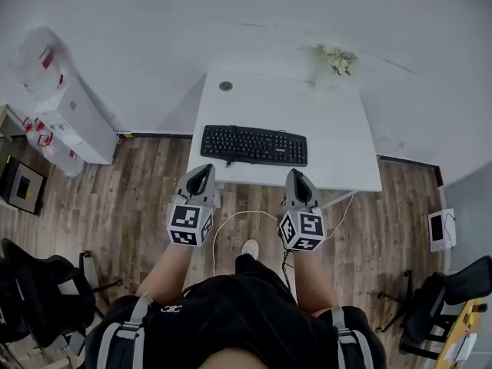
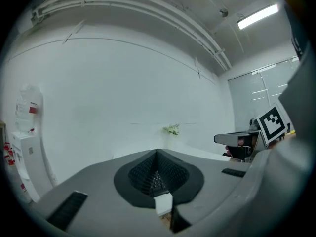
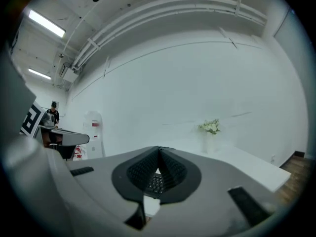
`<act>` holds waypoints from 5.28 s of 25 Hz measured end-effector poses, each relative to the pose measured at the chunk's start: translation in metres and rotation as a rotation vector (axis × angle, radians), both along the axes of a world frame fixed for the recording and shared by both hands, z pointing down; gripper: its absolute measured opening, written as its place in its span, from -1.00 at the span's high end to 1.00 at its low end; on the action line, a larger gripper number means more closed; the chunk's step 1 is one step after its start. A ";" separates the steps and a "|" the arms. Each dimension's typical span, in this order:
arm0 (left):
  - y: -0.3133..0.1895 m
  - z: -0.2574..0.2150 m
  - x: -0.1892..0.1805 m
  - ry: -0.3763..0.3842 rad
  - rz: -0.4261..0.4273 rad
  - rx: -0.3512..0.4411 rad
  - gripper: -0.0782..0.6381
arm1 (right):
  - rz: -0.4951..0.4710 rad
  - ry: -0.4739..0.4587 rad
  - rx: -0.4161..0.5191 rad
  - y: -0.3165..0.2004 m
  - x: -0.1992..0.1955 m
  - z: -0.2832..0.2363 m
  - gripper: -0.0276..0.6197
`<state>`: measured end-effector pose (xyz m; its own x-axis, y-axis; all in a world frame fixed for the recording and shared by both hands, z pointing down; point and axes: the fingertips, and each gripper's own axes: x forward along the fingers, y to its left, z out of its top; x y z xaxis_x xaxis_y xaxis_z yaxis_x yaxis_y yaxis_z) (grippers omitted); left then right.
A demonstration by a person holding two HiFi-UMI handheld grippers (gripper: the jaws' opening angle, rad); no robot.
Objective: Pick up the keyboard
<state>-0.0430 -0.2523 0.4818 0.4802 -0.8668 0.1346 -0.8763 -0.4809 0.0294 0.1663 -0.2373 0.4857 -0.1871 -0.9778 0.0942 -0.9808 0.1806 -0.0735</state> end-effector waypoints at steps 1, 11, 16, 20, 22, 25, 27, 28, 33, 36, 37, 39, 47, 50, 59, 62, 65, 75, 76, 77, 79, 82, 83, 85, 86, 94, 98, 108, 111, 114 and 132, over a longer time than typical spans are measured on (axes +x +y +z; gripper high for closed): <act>-0.016 -0.001 0.004 0.002 -0.004 -0.008 0.78 | -0.012 0.000 -0.014 -0.018 0.004 0.004 0.91; -0.108 0.005 0.003 -0.003 0.078 -0.097 0.78 | -0.010 0.034 -0.048 -0.119 0.010 0.001 0.91; -0.140 0.022 -0.018 -0.015 0.071 -0.158 0.78 | 0.029 0.003 -0.068 -0.138 0.009 0.011 0.91; -0.162 0.032 -0.025 -0.008 0.046 -0.193 0.78 | 0.014 0.001 -0.080 -0.151 0.008 0.019 0.91; -0.170 0.039 -0.027 -0.003 0.033 -0.213 0.78 | 0.011 -0.011 -0.092 -0.157 0.013 0.025 0.91; -0.179 0.051 -0.027 0.006 0.019 -0.249 0.77 | 0.037 -0.014 -0.122 -0.165 0.030 0.037 0.91; -0.184 0.060 -0.025 0.002 0.026 -0.277 0.77 | 0.059 0.026 -0.140 -0.170 0.044 0.046 0.91; -0.186 0.066 -0.024 0.001 0.039 -0.293 0.77 | 0.057 0.051 -0.148 -0.172 0.049 0.051 0.91; -0.194 0.104 -0.017 -0.022 0.092 -0.389 0.60 | -0.017 0.058 -0.204 -0.178 0.064 0.080 0.89; -0.201 0.122 -0.020 -0.029 0.089 -0.423 0.42 | -0.060 0.016 -0.272 -0.184 0.073 0.102 0.56; -0.204 0.128 -0.022 -0.026 0.086 -0.434 0.42 | -0.069 0.007 -0.297 -0.186 0.077 0.109 0.52; -0.210 0.144 -0.023 -0.023 0.084 -0.478 0.29 | -0.080 -0.011 -0.345 -0.190 0.087 0.125 0.45; -0.231 0.212 -0.042 0.039 0.029 -0.696 0.14 | -0.039 -0.141 -0.549 -0.201 0.138 0.192 0.17; -0.235 0.232 -0.049 0.052 -0.001 -0.756 0.13 | -0.002 -0.196 -0.599 -0.201 0.155 0.208 0.15; -0.247 0.273 -0.050 0.018 0.025 -0.873 0.08 | -0.007 -0.202 -0.721 -0.205 0.168 0.252 0.15; -0.250 0.276 -0.042 0.051 0.048 -0.898 0.08 | -0.036 -0.208 -0.759 -0.209 0.166 0.260 0.13; -0.252 0.283 -0.039 0.035 0.063 -0.922 0.08 | -0.060 -0.215 -0.799 -0.212 0.163 0.267 0.10; -0.258 0.293 -0.034 0.042 0.141 -0.984 0.10 | -0.136 -0.240 -0.876 -0.222 0.153 0.280 0.12; -0.259 0.293 -0.034 0.041 0.143 -0.986 0.10 | -0.132 -0.243 -0.876 -0.224 0.152 0.280 0.14; -0.260 0.293 -0.035 0.039 0.142 -0.987 0.11 | -0.122 -0.240 -0.874 -0.225 0.150 0.280 0.14; -0.259 0.293 -0.036 0.035 0.134 -0.984 0.12 | -0.095 -0.217 -0.873 -0.225 0.150 0.282 0.19; -0.260 0.292 -0.036 0.058 0.142 -0.974 0.15 | -0.069 -0.180 -0.883 -0.225 0.154 0.284 0.27; -0.261 0.292 -0.036 0.069 0.146 -0.973 0.17 | -0.062 -0.165 -0.890 -0.225 0.154 0.285 0.27; -0.260 0.292 -0.037 0.083 0.147 -0.975 0.18 | -0.048 -0.159 -0.899 -0.225 0.154 0.286 0.27; -0.261 0.292 -0.038 0.089 0.143 -0.977 0.19 | -0.039 -0.174 -0.902 -0.226 0.154 0.286 0.28; -0.254 0.271 -0.040 0.137 0.139 -0.903 0.24 | -0.010 -0.220 -0.845 -0.208 0.151 0.275 0.30; -0.261 0.245 -0.033 0.096 0.162 -0.785 0.26 | -0.010 -0.224 -0.783 -0.211 0.156 0.259 0.30; -0.285 0.147 -0.017 0.153 0.172 -0.499 0.29 | -0.021 -0.171 -0.472 -0.243 0.173 0.139 0.31; -0.290 0.108 -0.015 0.172 0.173 -0.397 0.30 | -0.020 -0.143 -0.375 -0.249 0.176 0.094 0.31; -0.294 0.071 -0.014 0.185 0.180 -0.304 0.30 | -0.016 -0.119 -0.282 -0.252 0.177 0.055 0.31; -0.249 -0.157 -0.027 0.199 0.213 0.237 0.30 | -0.014 -0.049 0.195 -0.208 0.166 -0.171 0.32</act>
